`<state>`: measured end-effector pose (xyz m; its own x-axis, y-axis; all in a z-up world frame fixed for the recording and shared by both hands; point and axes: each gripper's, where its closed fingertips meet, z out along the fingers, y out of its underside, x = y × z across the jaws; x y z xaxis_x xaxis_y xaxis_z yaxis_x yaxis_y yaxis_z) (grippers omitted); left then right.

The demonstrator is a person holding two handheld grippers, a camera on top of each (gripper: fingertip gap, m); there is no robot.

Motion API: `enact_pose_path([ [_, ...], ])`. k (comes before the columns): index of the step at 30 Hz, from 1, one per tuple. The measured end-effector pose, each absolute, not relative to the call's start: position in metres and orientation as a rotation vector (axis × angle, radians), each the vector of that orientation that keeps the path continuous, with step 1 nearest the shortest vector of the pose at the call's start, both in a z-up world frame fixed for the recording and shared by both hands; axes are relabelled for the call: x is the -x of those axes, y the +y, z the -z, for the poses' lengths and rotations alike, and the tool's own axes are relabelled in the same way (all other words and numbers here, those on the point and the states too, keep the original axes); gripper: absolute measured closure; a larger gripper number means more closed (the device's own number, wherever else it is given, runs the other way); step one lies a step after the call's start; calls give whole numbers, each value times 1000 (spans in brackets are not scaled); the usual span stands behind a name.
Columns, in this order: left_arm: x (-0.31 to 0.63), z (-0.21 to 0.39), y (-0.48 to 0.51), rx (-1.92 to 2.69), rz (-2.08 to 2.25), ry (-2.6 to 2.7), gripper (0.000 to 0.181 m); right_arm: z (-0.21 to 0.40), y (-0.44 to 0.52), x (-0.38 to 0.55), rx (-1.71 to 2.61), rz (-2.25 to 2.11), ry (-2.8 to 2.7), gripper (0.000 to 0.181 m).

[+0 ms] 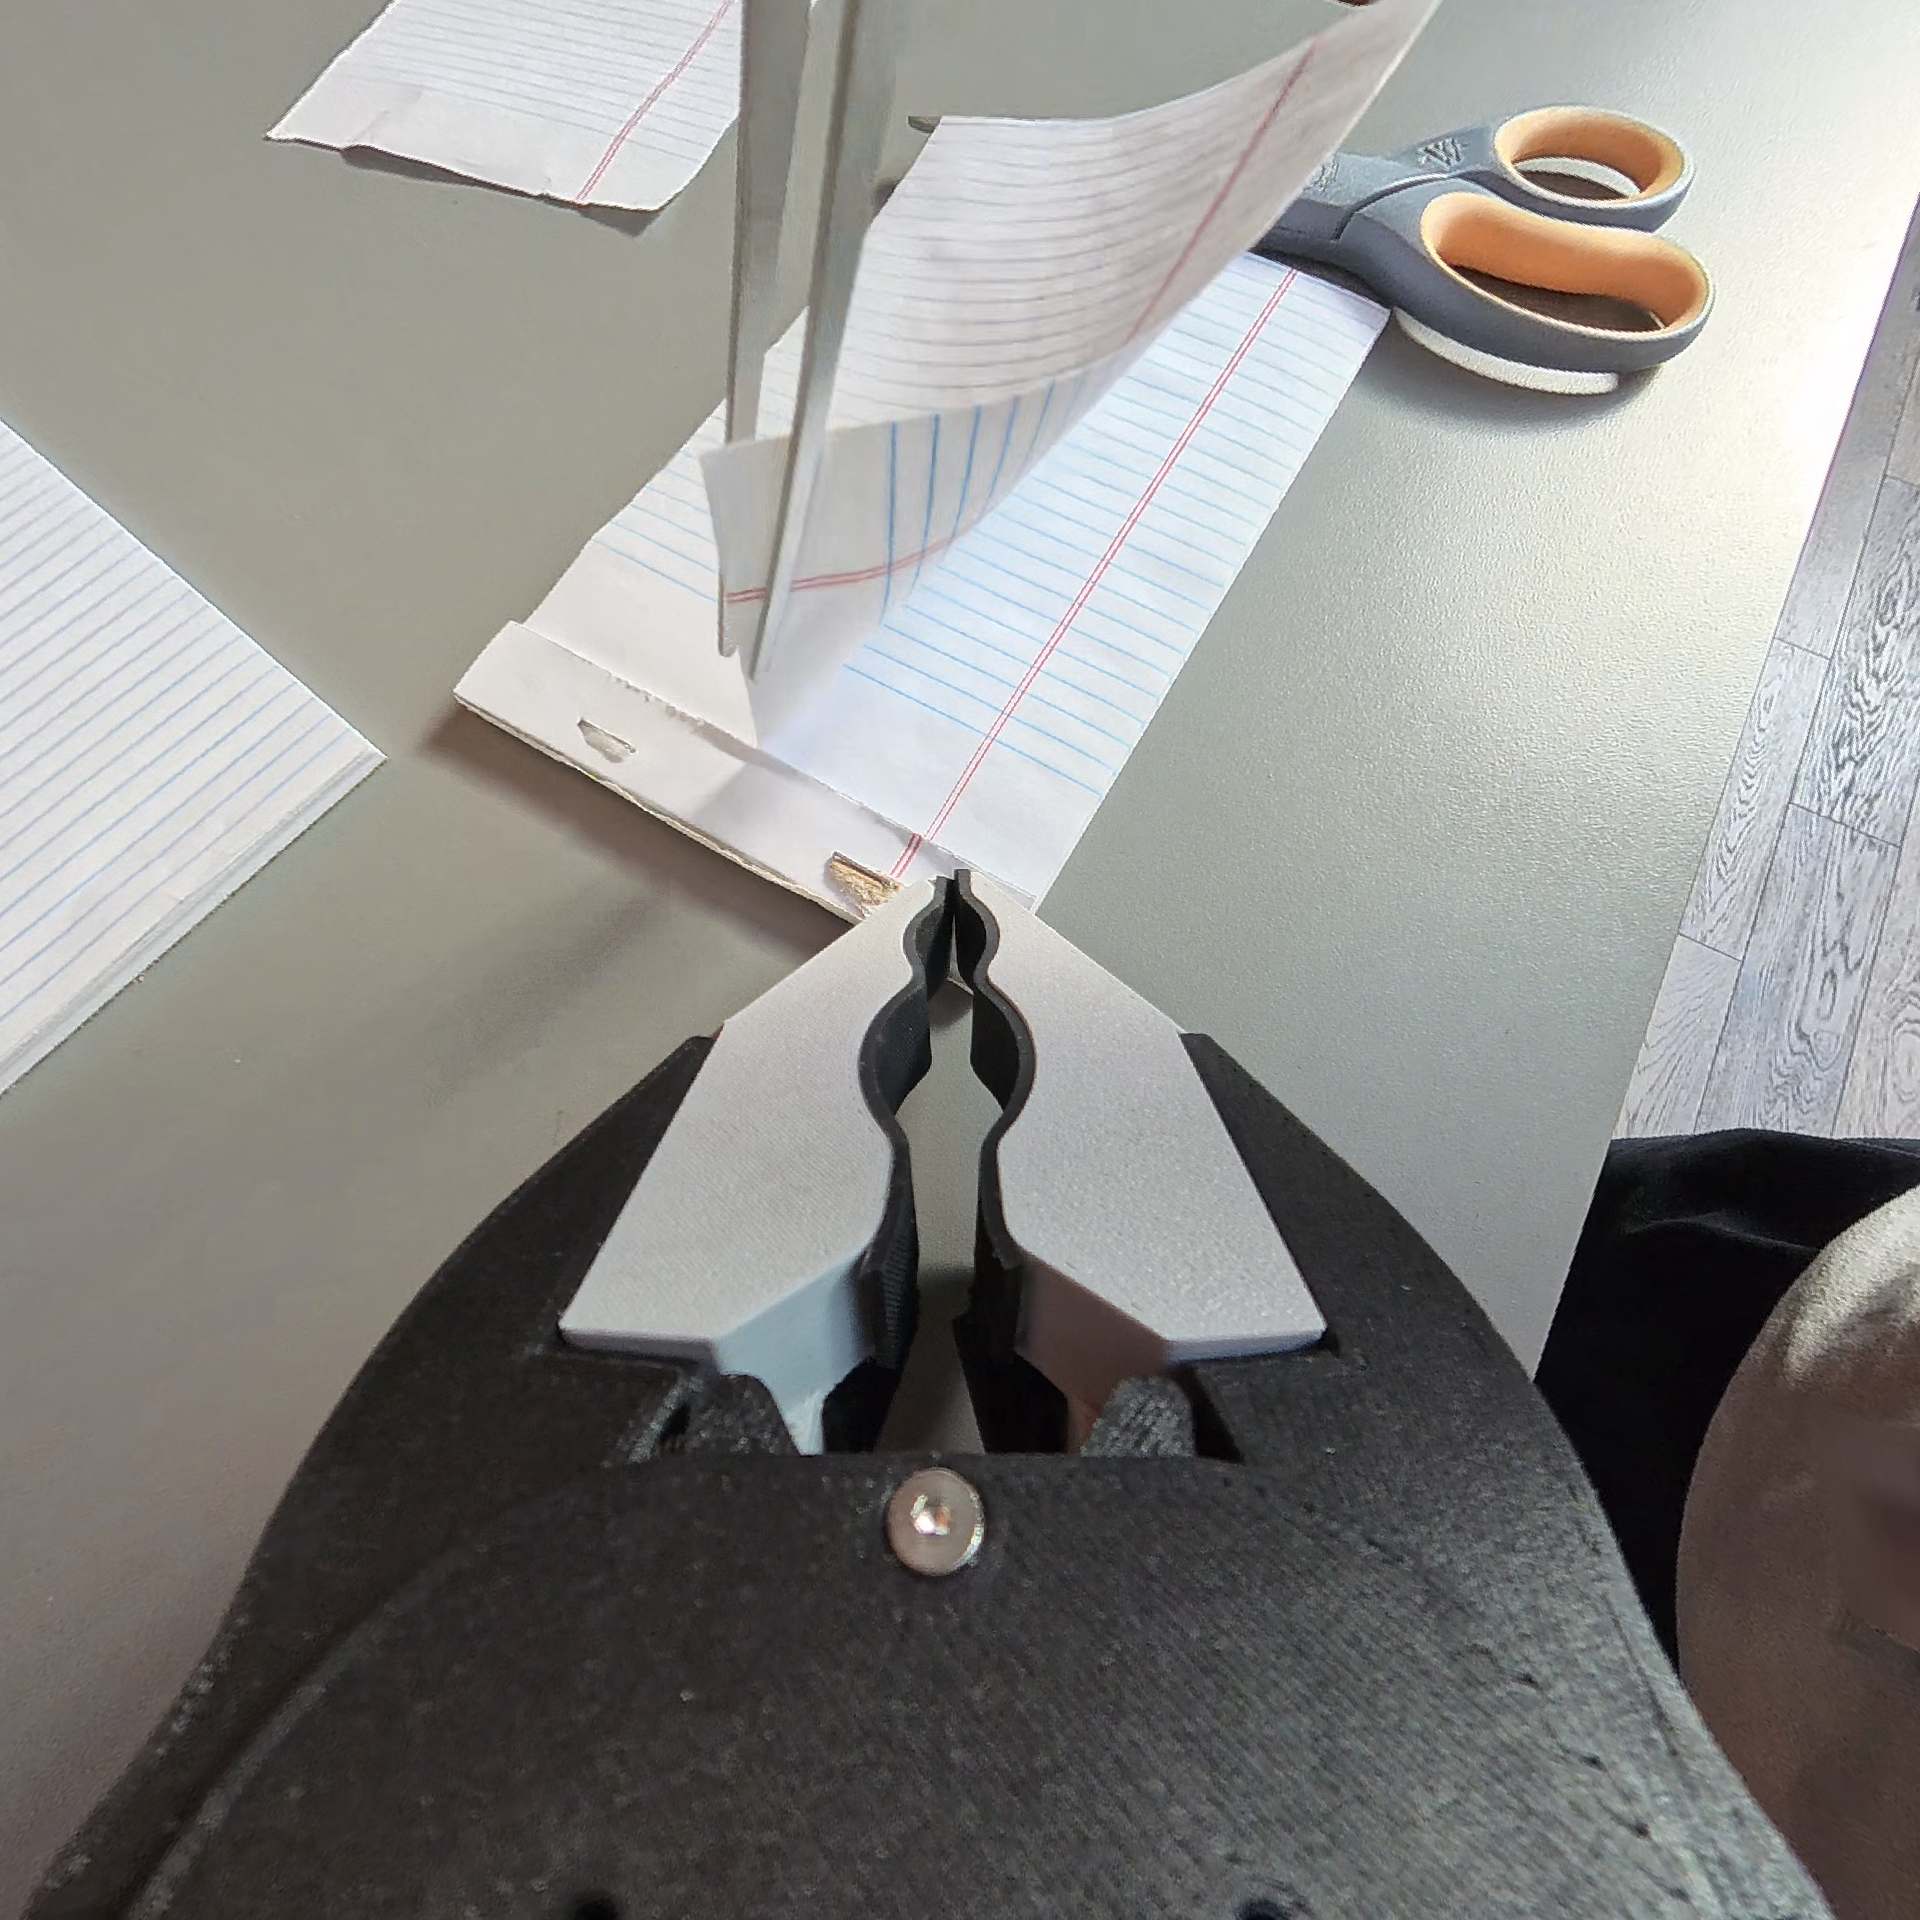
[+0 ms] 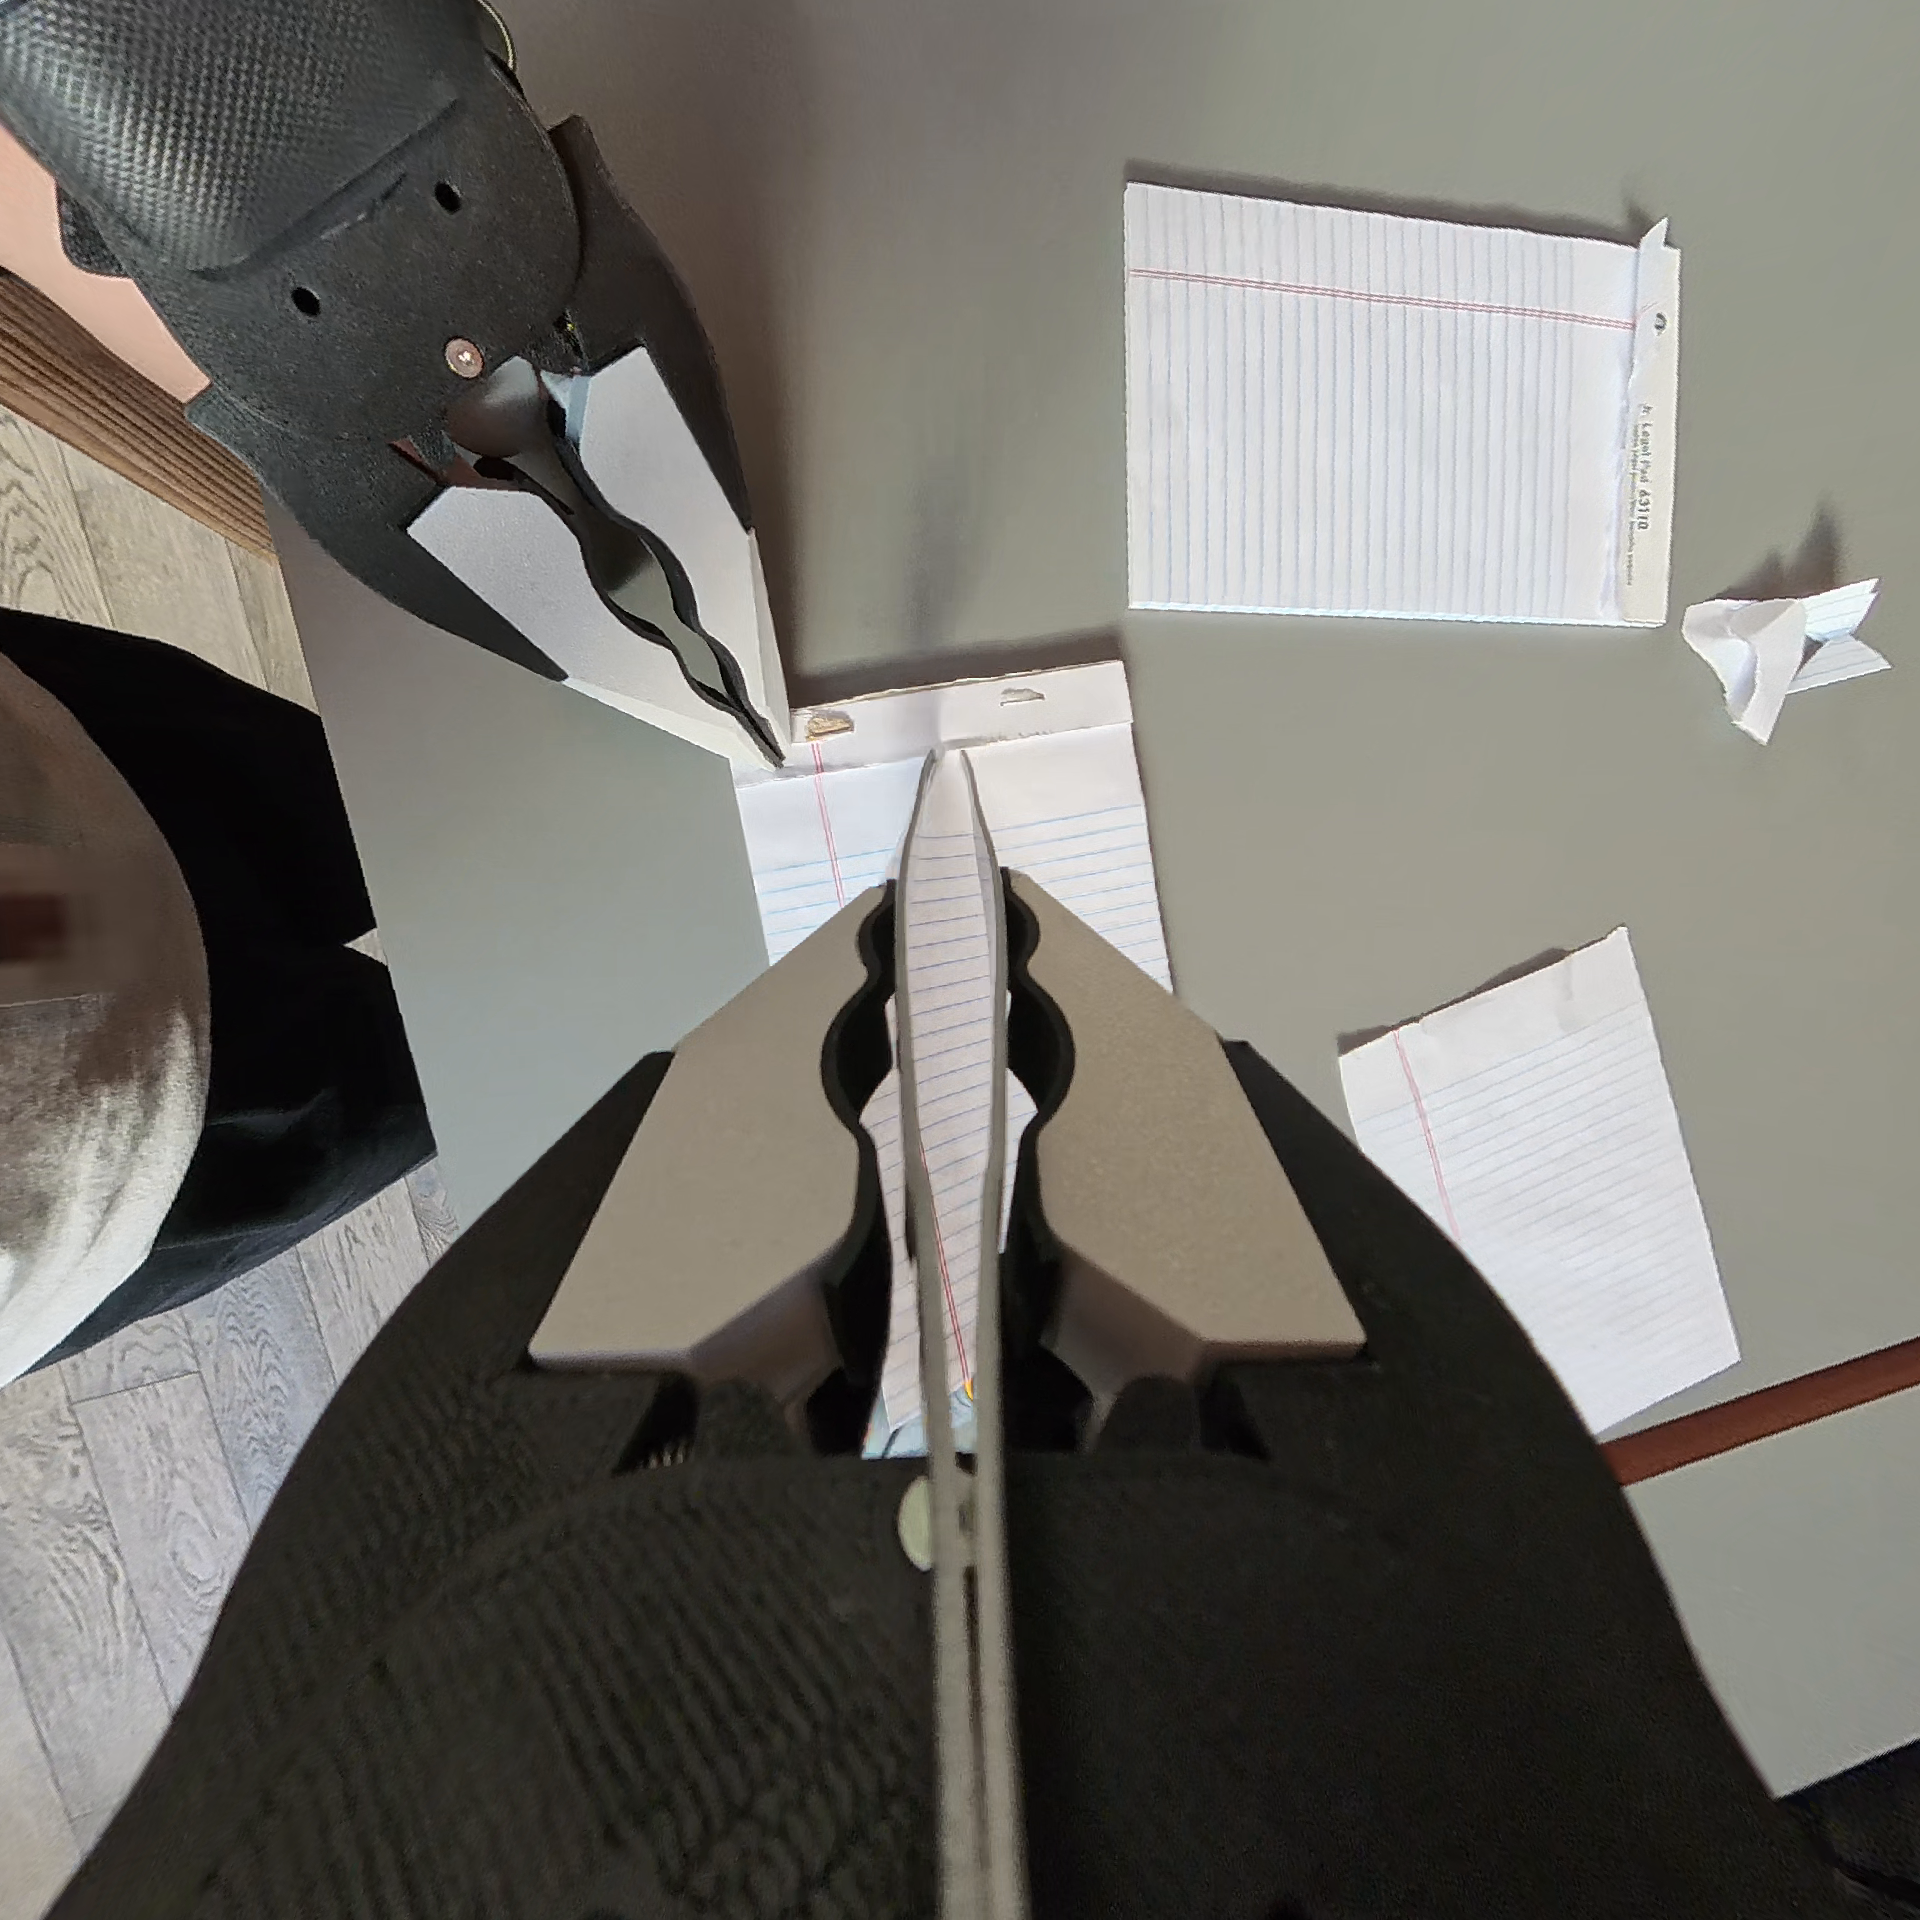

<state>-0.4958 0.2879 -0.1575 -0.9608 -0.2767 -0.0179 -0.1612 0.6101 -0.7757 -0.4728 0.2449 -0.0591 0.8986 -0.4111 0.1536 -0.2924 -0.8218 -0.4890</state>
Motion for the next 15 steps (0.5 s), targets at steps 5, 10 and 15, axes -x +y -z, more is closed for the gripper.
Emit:
enact_pose_path([
  [5, 496, 157, 288, 374, 1283, 2699, 181, 81, 244, 491, 2658, 396, 492, 161],
  [10, 496, 157, 288, 374, 1283, 2700, 181, 79, 244, 496, 2589, 580, 556, 159],
  [15, 496, 157, 288, 376, 1285, 2701, 181, 82, 241, 498, 2540, 805, 597, 160],
])
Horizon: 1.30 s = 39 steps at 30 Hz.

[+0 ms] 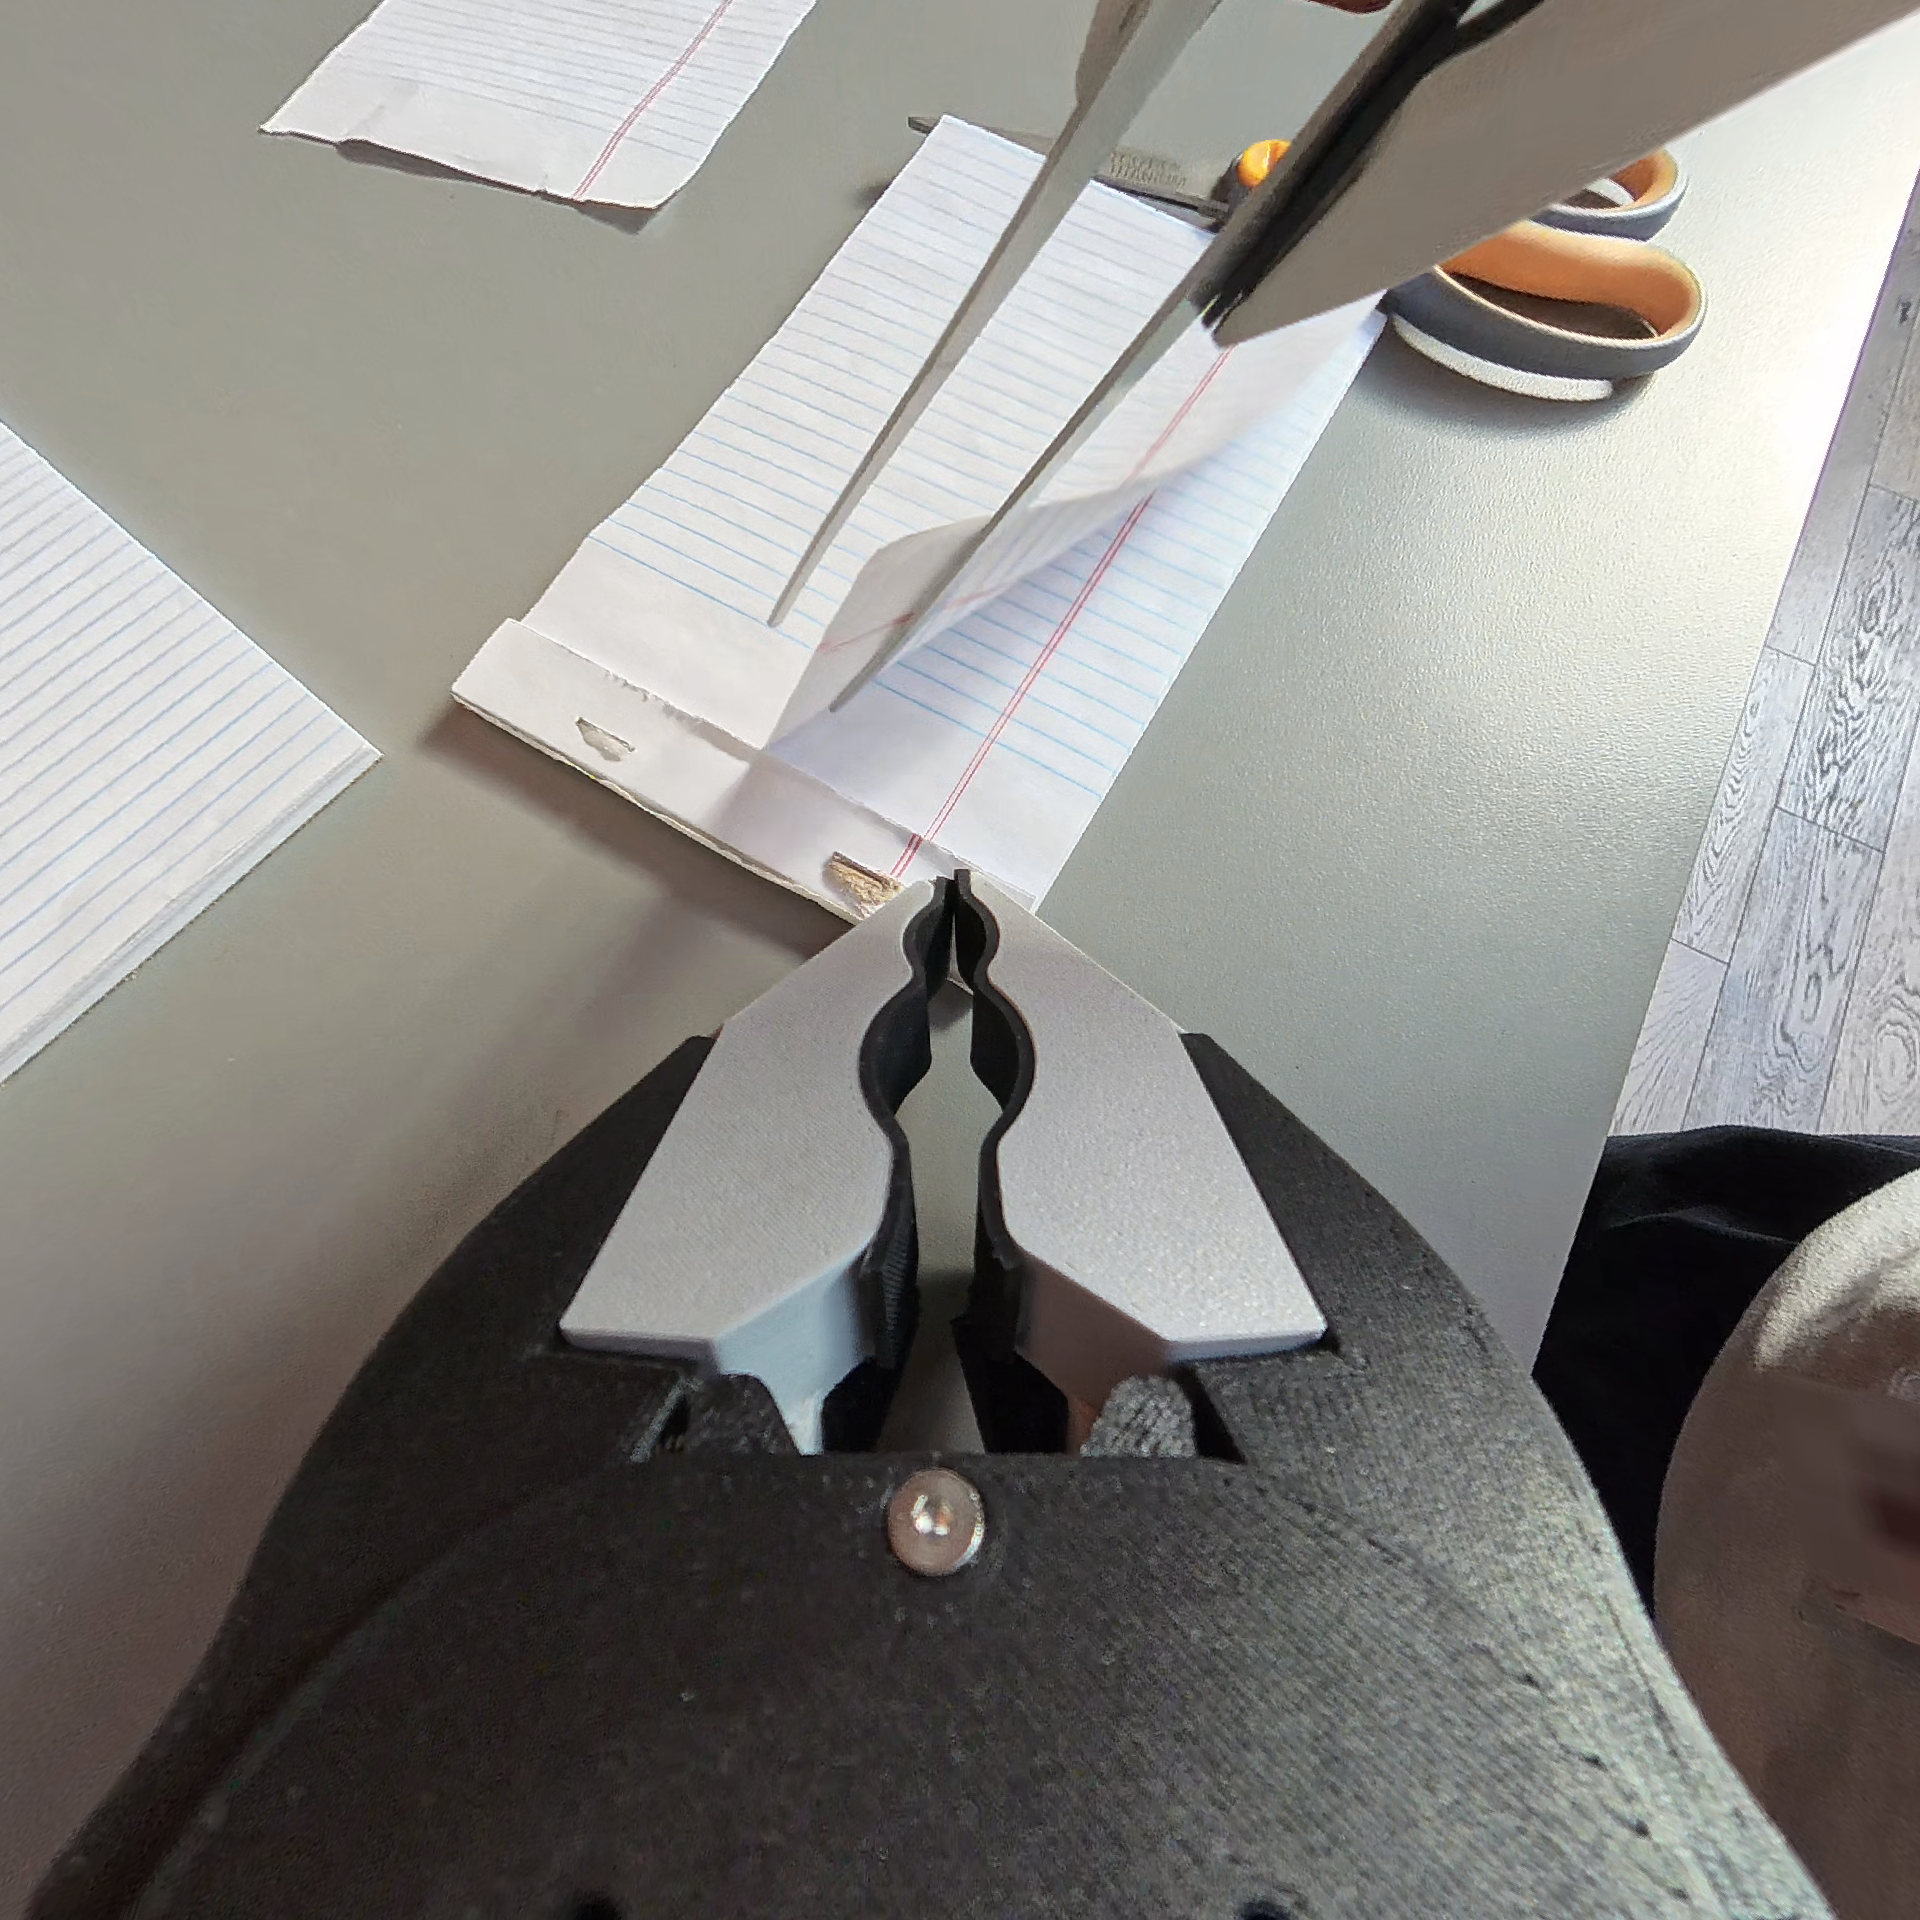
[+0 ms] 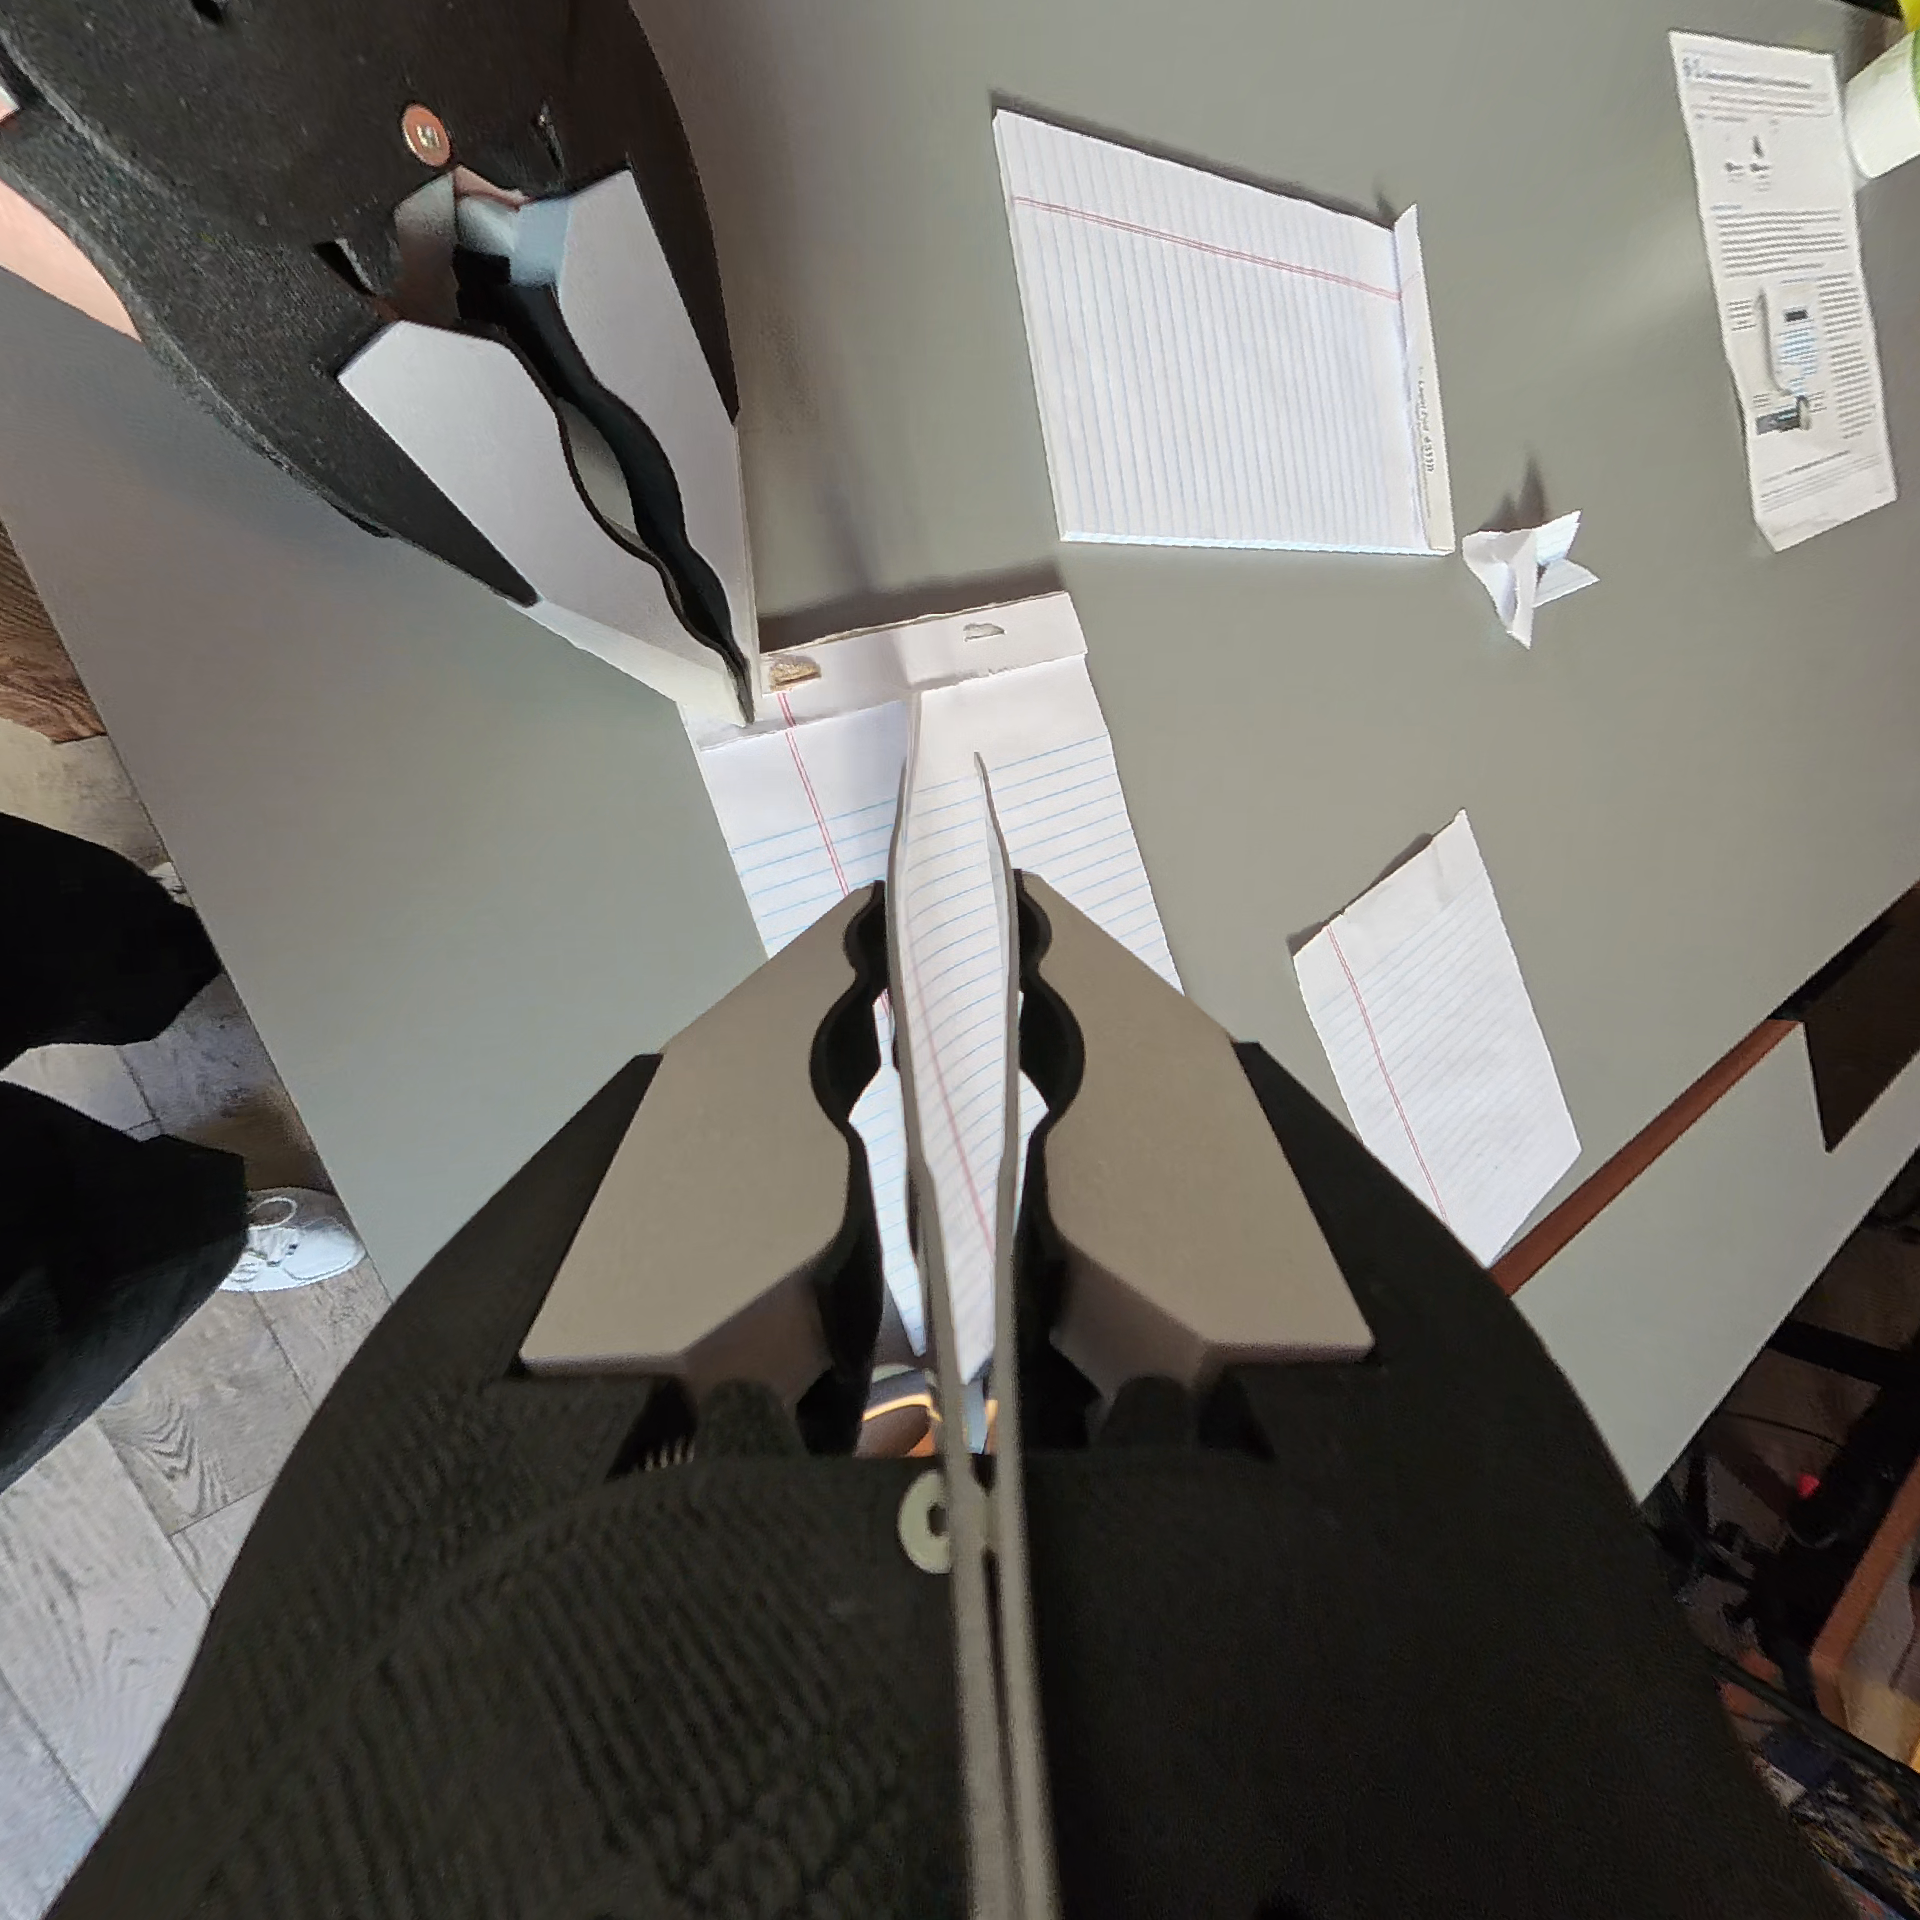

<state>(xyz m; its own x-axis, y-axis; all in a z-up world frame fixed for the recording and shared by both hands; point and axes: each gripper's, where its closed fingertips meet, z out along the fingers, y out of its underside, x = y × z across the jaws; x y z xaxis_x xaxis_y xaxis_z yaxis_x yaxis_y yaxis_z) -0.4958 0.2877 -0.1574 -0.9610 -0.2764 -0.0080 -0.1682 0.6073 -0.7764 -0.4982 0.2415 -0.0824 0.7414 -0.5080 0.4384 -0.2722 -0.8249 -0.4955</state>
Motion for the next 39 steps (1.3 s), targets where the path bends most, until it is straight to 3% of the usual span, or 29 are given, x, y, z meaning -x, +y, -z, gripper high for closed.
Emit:
enact_pose_path([
  [8, 496, 158, 288, 373, 1283, 2699, 181, 77, 242, 497, 2519, 791, 589, 173],
  [39, 496, 158, 287, 379, 1293, 2713, 181, 21, 209, 422, 2648, 496, 658, 174],
])
